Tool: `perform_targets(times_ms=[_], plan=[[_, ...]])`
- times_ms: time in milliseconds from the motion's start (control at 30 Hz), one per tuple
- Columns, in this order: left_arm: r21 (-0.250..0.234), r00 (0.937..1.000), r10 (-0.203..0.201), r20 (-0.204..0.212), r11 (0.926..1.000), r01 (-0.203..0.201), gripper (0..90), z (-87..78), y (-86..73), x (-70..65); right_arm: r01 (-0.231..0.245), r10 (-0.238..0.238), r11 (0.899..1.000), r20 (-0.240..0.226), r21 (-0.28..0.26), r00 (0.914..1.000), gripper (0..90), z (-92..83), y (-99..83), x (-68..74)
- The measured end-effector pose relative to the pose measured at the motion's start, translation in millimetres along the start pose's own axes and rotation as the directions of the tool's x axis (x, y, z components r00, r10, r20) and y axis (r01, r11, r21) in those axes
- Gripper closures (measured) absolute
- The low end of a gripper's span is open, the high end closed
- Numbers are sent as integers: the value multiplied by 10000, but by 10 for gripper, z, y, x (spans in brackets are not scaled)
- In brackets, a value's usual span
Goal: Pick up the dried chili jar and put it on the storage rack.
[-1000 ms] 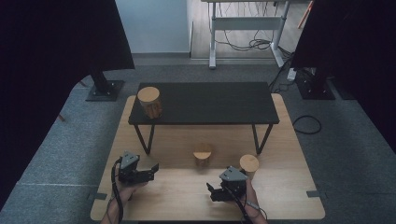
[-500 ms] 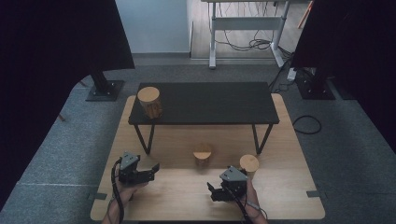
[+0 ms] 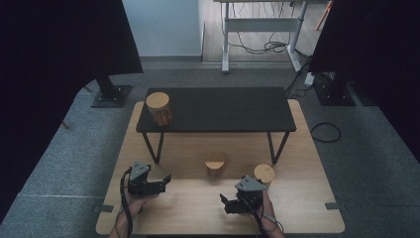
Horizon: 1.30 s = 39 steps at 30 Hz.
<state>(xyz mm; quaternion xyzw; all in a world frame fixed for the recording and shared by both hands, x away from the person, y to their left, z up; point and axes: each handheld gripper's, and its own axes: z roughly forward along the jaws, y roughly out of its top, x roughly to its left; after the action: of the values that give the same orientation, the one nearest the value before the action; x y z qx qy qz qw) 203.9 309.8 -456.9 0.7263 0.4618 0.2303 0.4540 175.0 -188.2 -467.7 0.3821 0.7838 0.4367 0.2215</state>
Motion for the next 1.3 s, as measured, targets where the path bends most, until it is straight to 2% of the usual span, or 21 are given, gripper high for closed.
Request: perform_targets(times_ms=[133,233,400,633,800,1000,1300], plan=[[14,10000,60,54,10000,-60,62,6,9,0,-87,87,9999,4,-65,10000,0,-6,-11,-2],[-75,9998,-115,174,9999,117,62,2,-3,44,-187,186,9998,-46,-113,9998,0,-5,-14,-2],[-76,9997,-171,167,9998,172,63,3,-6,69,-94,92,9999,-191,-84,9998,0,15,-13,14],[19,9998,-130,117,9999,130,63,27,-7,61,-82,82,9999,13,-121,10000,0,62,-27,71],[33,9993,-122,367,9999,121,63,43,-5,48,-132,135,9998,197,-158,9997,0,91,-20,103],[37,9990,-12,443,10000,11,63,49,0,29,-87,90,9999,243,-141,9997,0,131,14,129],[97,9993,-23,379,10000,19,63,57,-3,31,-385,393,9991,467,-181,9981,13,263,90,182]])
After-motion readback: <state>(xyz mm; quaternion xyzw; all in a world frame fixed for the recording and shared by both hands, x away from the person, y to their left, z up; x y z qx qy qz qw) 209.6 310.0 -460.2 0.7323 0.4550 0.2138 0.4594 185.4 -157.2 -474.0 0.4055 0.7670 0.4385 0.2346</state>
